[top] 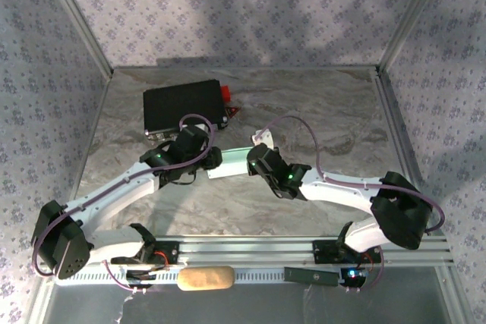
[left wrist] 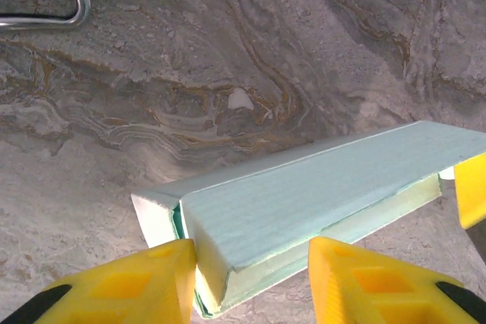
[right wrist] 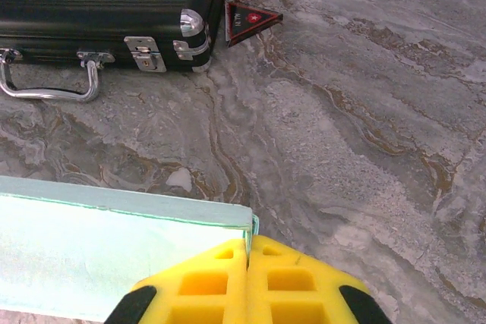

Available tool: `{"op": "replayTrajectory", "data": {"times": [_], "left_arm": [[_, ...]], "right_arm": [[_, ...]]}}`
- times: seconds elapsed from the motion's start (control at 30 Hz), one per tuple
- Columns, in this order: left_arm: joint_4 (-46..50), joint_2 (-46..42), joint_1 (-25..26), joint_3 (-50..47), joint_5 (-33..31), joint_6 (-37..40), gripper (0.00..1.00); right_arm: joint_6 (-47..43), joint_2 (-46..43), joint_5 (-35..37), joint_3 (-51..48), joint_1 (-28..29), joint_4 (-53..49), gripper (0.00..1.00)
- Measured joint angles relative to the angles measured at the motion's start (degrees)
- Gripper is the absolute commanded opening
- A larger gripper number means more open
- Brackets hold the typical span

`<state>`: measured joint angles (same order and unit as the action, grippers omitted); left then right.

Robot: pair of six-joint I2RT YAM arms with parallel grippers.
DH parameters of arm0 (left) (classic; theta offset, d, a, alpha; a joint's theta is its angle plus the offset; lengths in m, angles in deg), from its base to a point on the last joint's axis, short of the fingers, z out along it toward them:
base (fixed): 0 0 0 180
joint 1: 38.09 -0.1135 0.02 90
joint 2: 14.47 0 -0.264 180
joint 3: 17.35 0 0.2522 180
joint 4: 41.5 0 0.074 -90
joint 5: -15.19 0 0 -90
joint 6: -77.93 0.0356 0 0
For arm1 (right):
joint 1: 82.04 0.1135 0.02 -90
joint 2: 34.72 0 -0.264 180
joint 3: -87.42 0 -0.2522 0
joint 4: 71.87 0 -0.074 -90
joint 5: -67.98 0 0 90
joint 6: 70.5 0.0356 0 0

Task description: Fold the paper box

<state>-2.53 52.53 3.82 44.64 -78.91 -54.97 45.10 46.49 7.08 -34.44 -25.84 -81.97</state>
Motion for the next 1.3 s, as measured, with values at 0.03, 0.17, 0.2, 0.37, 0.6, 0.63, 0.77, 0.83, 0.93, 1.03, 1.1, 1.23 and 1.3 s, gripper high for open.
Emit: {"op": "replayTrajectory", "data": {"times": [0.03,0.17,0.2,0.37,0.6,0.63,0.77,0.83,0.93,1.03,1.1,1.23,1.3], "left_arm": [[0.3,-0.5,0.0,-0.1,0.0,-0.2,0.44],[0.6,-3.0,0.0,-0.2,-0.2,-1.3,0.45],[0.7,-3.7,0.0,-0.2,-0.2,-1.7,0.45],[1.4,-7.5,0.0,-0.2,-1.9,-6.9,0.54],[6.9,-8.8,-1.3,0.1,-6.3,-23.3,0.53],[6.8,-8.7,-1.5,0.1,-6.2,-25.8,0.54],[4.7,-8.1,-1.8,-0.7,-5.0,-34.0,0.55],[2.6,-7.7,-2.1,-2.2,-4.0,-37.2,0.55],[0.4,-6.4,-2.7,-4.5,-2.5,-40.6,0.56],[-0.5,-5.4,-3.0,-5.4,-1.4,-42.8,0.56],[-1.8,-5.3,-3.0,-6.1,-0.8,-43.8,0.55],[-3.9,-5.3,-3.0,-7.7,0.3,-45.3,0.53],[-4.6,-5.3,-3.0,-8.1,0.5,-45.6,0.53]], "right_arm": [[0.0,0.1,0.0,0.1,0.1,0.0,0.00],[-0.2,0.5,0.0,0.7,0.3,-0.2,0.00],[-0.2,0.6,0.0,0.8,0.3,-0.3,0.00],[-0.2,0.7,0.0,0.9,0.5,-0.4,0.00],[-0.2,1.0,0.0,1.2,0.6,-0.4,0.00],[-0.2,1.0,0.0,1.2,0.7,-0.5,0.00],[-0.2,1.1,0.0,1.3,0.8,-0.5,0.00],[-0.2,1.1,0.0,1.3,0.8,-0.5,0.00],[-0.2,1.1,0.0,1.5,0.8,-0.8,0.00],[-0.2,1.1,0.0,1.6,0.8,-0.9,0.00],[-0.2,1.1,0.0,1.6,0.8,-0.9,0.00],[-0.2,1.2,0.0,1.6,0.9,-0.8,0.00],[-0.2,1.2,0.0,1.6,0.9,-0.8,0.00]]}}
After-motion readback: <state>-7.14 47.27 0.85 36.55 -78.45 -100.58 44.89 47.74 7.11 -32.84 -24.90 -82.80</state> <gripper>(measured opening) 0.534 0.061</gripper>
